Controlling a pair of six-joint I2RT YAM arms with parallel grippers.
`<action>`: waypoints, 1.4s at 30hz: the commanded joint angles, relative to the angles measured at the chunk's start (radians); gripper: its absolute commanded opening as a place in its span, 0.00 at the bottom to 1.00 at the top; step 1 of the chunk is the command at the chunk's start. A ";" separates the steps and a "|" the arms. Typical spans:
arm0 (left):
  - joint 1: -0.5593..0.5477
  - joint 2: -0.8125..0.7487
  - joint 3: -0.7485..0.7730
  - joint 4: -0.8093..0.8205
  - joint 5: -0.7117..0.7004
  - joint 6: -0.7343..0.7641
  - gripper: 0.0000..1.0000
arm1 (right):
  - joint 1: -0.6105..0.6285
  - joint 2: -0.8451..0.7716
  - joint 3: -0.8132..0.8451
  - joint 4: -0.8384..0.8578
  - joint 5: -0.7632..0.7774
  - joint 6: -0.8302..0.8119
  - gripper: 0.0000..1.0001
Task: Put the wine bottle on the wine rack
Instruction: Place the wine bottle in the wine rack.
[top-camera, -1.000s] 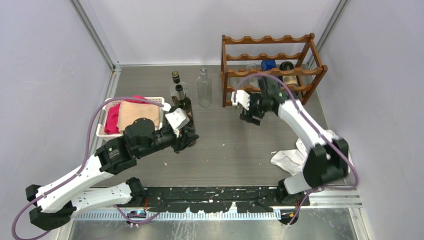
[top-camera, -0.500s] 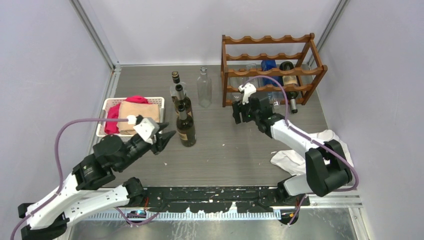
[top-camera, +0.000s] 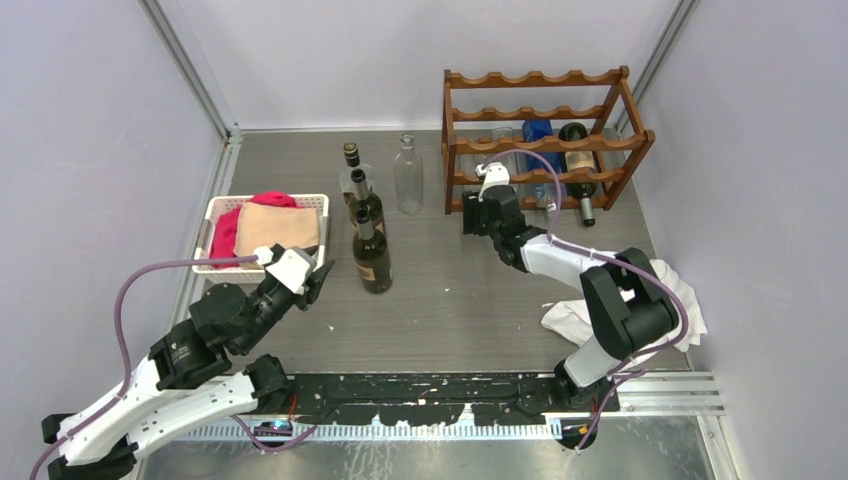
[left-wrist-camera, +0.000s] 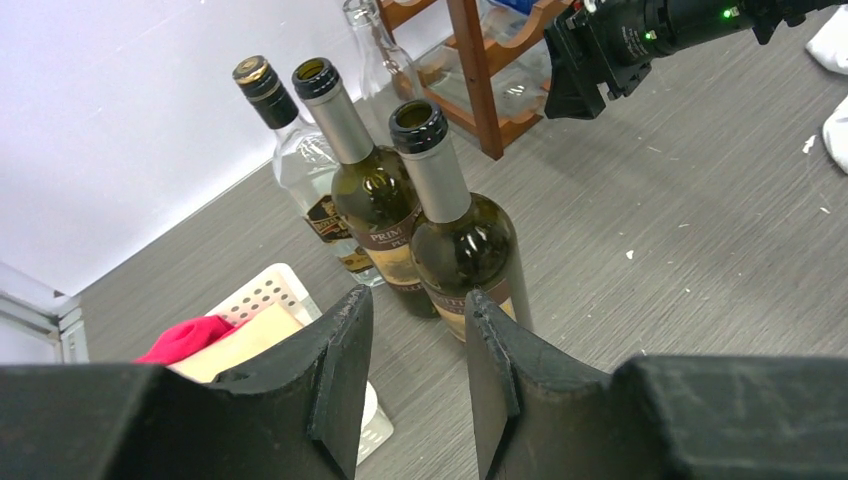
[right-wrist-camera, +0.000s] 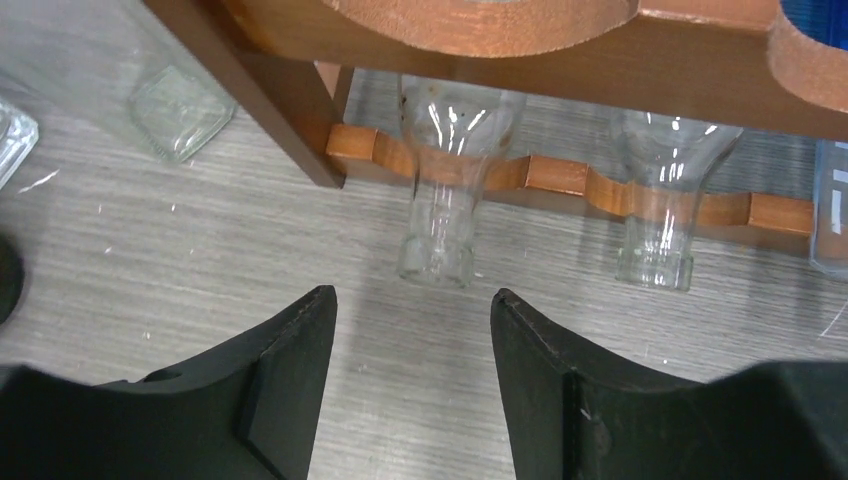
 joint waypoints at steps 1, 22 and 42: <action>0.007 0.003 0.001 0.058 -0.040 0.038 0.40 | 0.001 0.040 0.068 0.106 0.064 0.034 0.62; 0.030 -0.005 -0.026 0.075 -0.043 0.056 0.40 | -0.034 0.141 0.094 0.121 0.105 0.048 0.32; 0.057 0.013 -0.031 0.078 -0.017 0.052 0.40 | -0.028 0.145 0.031 0.114 0.108 0.110 0.27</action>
